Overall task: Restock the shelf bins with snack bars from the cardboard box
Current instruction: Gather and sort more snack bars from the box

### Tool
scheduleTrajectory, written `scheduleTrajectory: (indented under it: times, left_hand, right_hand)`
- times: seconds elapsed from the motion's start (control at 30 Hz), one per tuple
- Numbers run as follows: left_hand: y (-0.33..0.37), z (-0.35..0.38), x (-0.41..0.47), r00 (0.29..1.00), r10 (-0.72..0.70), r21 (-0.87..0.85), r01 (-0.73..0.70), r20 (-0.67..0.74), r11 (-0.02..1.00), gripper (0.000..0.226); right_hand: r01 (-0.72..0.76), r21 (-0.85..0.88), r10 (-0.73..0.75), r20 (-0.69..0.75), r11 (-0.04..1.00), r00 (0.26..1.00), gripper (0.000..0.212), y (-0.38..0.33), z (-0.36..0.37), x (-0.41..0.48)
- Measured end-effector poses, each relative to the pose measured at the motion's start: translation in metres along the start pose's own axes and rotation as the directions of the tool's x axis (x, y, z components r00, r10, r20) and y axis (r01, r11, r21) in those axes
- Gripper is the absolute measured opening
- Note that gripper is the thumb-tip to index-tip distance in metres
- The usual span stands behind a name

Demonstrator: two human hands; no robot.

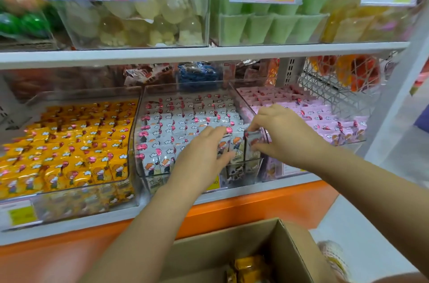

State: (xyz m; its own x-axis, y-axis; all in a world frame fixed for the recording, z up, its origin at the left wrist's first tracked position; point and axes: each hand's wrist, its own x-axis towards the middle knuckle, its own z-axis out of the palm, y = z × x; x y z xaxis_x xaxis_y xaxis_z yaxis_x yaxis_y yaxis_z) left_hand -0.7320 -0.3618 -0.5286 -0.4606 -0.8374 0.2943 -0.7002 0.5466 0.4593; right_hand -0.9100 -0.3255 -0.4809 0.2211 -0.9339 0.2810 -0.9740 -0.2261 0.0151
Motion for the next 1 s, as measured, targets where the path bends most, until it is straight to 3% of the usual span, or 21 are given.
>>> scheduleTrajectory:
  times: [0.2, 0.4, 0.53, 0.63, 0.83, 1.0]
  left_hand:
    - [0.001, 0.003, 0.001, 0.999, -0.033, -0.001, 0.033, -0.016, 0.999, 0.049]
    - [0.006, -0.004, 0.003, 0.995, -0.019, -0.146, 0.004, -0.099, 0.989, 0.050]
    - [0.005, 0.005, 0.001, 0.999, -0.009, -0.119, 0.015, 0.049, 0.993, 0.055]
    - [0.005, 0.008, 0.002, 0.997, 0.024, -0.088, -0.018, 0.074, 0.996, 0.055]
    - [-0.004, 0.001, 0.005, 0.999, -0.042, -0.198, 0.038, -0.016, 0.979, 0.045]
    - [0.002, 0.004, 0.000, 0.998, -0.026, -0.072, 0.030, 0.057, 0.997, 0.049]
  right_hand:
    - [-0.105, 0.059, 0.106, -0.022, 0.993, 0.994, 0.037, 0.003, 0.009, -0.003]
    - [-0.022, -0.072, 0.021, -0.017, 0.997, 1.000, 0.040, 0.004, 0.013, 0.001]
    - [-0.025, 0.181, 0.036, -0.054, 0.983, 0.998, 0.067, 0.005, 0.007, -0.011]
    - [0.056, 0.195, -0.046, -0.055, 0.979, 0.997, 0.052, -0.001, 0.014, -0.008]
    - [0.015, 0.177, 0.002, -0.096, 0.984, 0.995, 0.031, 0.000, 0.027, 0.014]
    - [0.100, 0.159, -0.070, -0.184, 0.982, 0.980, 0.017, -0.003, 0.043, 0.005]
